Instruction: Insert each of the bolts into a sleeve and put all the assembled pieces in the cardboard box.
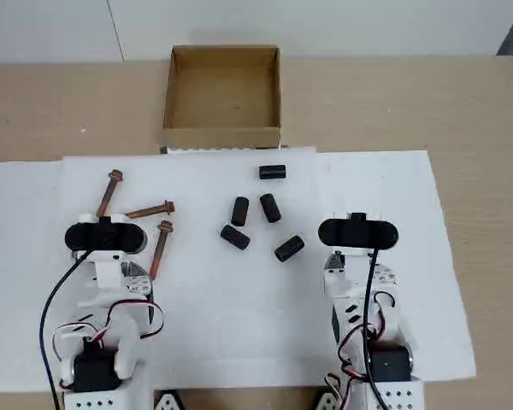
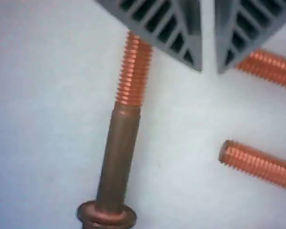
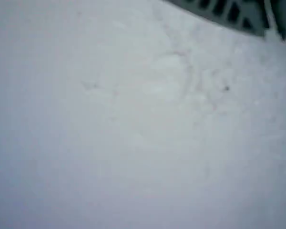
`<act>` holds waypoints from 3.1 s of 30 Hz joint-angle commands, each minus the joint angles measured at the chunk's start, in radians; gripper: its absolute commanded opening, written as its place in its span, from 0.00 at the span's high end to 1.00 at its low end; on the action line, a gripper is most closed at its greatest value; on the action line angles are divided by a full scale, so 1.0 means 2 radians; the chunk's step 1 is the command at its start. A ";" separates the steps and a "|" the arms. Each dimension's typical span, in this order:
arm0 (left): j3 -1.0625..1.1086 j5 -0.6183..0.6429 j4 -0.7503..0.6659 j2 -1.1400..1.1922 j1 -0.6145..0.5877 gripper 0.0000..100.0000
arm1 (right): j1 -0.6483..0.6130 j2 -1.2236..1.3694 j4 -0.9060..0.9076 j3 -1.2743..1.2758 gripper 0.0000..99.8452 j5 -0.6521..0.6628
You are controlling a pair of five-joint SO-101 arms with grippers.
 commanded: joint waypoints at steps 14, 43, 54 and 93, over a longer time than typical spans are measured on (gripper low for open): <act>-0.001 -0.001 -0.001 -0.005 0.030 0.99 | 0.003 -0.007 0.000 0.008 1.00 -0.001; -0.242 0.000 0.017 0.055 0.018 0.99 | -0.036 -0.007 -0.002 0.008 1.00 -0.002; -0.472 0.022 0.059 0.379 0.021 0.99 | -0.014 -0.005 0.067 -0.112 1.00 -0.033; -0.589 -0.072 0.110 0.690 -0.059 0.99 | -0.091 0.860 0.267 -0.829 0.99 0.077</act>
